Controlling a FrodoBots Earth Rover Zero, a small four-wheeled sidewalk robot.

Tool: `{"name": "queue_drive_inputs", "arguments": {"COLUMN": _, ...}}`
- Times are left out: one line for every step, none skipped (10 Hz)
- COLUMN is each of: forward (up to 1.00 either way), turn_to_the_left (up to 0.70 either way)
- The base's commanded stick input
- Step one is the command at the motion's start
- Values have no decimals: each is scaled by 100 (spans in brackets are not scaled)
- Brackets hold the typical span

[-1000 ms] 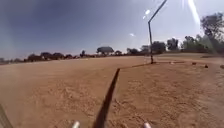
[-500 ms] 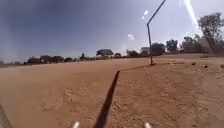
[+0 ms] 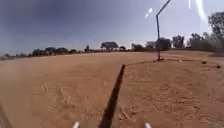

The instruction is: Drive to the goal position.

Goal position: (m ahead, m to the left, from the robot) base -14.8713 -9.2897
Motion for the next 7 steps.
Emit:
{"name": "queue_drive_inputs", "arguments": {"forward": 70, "turn_to_the_left": 0}}
{"name": "queue_drive_inputs", "arguments": {"forward": 70, "turn_to_the_left": 0}}
{"name": "queue_drive_inputs", "arguments": {"forward": 70, "turn_to_the_left": 0}}
{"name": "queue_drive_inputs", "arguments": {"forward": 70, "turn_to_the_left": 0}}
{"name": "queue_drive_inputs", "arguments": {"forward": 70, "turn_to_the_left": 12}}
{"name": "queue_drive_inputs", "arguments": {"forward": 70, "turn_to_the_left": 25}}
{"name": "queue_drive_inputs", "arguments": {"forward": 70, "turn_to_the_left": 27}}
